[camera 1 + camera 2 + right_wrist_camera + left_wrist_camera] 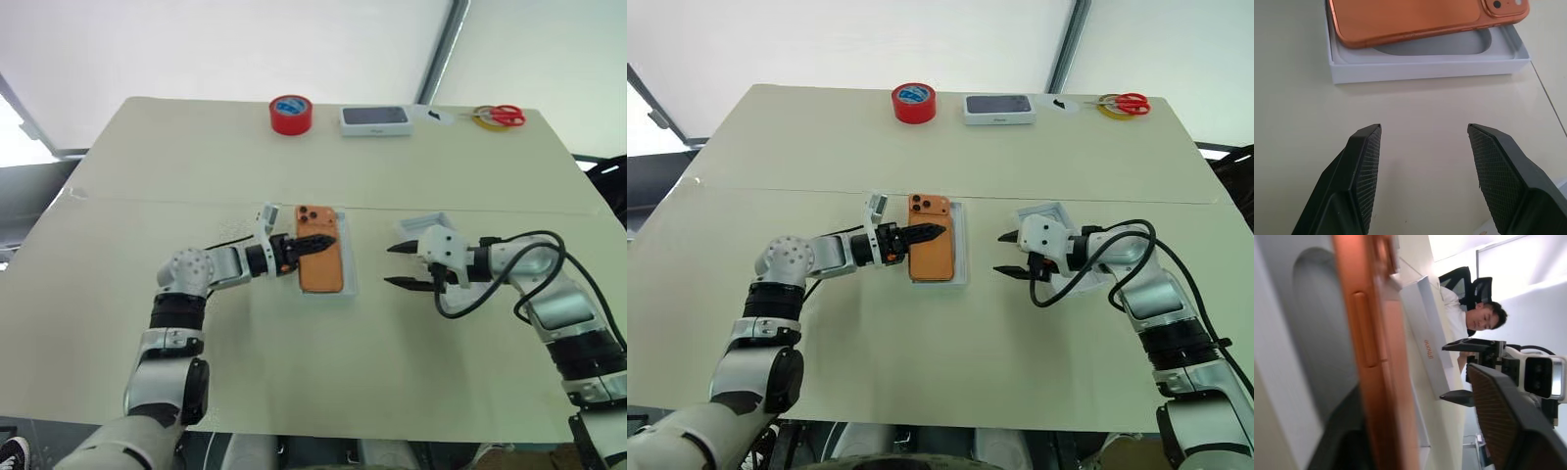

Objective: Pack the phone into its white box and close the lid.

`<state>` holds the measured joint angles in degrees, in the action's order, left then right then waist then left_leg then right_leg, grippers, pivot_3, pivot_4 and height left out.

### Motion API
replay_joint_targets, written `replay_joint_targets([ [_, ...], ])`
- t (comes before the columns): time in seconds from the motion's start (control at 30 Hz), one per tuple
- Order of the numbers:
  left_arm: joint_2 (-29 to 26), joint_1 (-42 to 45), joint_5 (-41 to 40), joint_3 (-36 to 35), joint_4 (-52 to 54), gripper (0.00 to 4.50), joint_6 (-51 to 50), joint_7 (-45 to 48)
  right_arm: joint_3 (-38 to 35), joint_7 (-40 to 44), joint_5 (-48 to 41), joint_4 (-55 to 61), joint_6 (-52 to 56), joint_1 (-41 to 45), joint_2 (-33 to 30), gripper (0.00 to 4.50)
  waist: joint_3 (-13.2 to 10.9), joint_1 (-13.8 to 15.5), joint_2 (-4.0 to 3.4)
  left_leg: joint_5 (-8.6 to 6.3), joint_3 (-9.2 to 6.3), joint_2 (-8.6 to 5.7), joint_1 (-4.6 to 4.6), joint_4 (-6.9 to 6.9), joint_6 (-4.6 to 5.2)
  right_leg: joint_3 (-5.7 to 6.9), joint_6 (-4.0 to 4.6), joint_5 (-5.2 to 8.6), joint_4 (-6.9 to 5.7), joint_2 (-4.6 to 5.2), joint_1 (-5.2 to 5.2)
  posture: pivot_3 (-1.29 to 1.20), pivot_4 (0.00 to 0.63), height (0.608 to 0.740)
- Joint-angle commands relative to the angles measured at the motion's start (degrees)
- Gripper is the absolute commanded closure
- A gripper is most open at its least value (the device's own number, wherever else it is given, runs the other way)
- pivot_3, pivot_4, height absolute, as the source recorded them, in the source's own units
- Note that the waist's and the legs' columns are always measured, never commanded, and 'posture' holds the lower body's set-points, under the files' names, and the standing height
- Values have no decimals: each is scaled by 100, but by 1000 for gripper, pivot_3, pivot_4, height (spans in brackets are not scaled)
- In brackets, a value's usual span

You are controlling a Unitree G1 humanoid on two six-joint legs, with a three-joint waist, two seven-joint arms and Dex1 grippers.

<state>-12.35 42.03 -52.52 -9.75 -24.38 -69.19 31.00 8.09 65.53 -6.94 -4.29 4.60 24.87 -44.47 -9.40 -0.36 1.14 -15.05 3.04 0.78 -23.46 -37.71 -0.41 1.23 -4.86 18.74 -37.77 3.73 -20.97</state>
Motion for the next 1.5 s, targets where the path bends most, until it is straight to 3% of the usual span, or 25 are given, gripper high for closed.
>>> replay_joint_targets([
  [0.03, -30, 199, 288, 107, 16, 704, -30, -42, -72, -63, 0, 114, -62, 42, 24, 1550, 0, -12, 0, -1, 0, 0, 0, -3, 1, 0, 0, 0, 0, 0, 2, 0, 150, 740],
  [0.33, -141, 495, 295, -134, 579, 704, -980, -489, 49, -143, 58, 42, -133, 106, 226, 1550, -1, -26, -1, -1, -2, 4, 0, -2, 1, 1, 0, 0, -1, -2, -2, 0, 150, 740],
  [0.6, -107, 494, 446, -340, 621, 704, -1108, -774, 128, -154, 134, -39, -229, 189, 395, 1550, -1, -14, -1, -1, -2, 4, -1, -5, 0, 1, 0, 0, -2, -2, 0, 0, 150, 740],
  [0.9, -606, 353, 349, -525, 1412, 704, -1490, -732, 170, -192, 178, -134, -291, 253, 476, 1550, -3, -24, -1, -1, -2, 4, -1, -6, -1, 1, 0, 0, -7, -3, -2, 0, 150, 740],
  [1.07, -795, -100, 574, -290, 2120, 704, -558, -347, 160, -310, 273, -312, -389, 374, 571, 1550, -2, -28, -3, -2, -3, 3, -1, -9, -1, 1, 0, 0, -7, -2, 0, 0, 150, 740],
  [1.17, -1037, -519, 1199, 116, 2293, 1553, 391, -208, 155, -570, 444, -596, -456, 552, 630, 2474, -3, -32, -3, -1, -3, 4, 0, -7, -2, 1, 0, 0, -7, -2, -1, 0, 150, 740],
  [1.3, -1529, -1055, 2489, 1125, 2501, 3613, 2088, 82, 310, -885, 872, -885, -801, 688, 682, 4489, -4, -33, -6, -1, 1, 4, -1, -3, -2, 0, 1, 0, -4, -2, -3, 0, 150, 740],
  [1.37, -1478, -1088, 2692, 1262, 2403, 4449, 2409, 97, 423, -996, 1096, -1046, -906, 751, 725, 4500, -5, -3, -6, -1, 1, 4, -1, -3, -2, 0, 1, 0, -1, -1, -2, 0, 150, 740],
  [1.5, -1231, -1062, 3202, 1789, 2060, 4449, 2809, 168, 604, -1098, 1329, -1130, -920, 857, 876, 4500, -4, 13, -6, -6, 1, 3, -2, -10, 6, 0, 1, 0, -2, 4, 2, 0, 150, 740],
])
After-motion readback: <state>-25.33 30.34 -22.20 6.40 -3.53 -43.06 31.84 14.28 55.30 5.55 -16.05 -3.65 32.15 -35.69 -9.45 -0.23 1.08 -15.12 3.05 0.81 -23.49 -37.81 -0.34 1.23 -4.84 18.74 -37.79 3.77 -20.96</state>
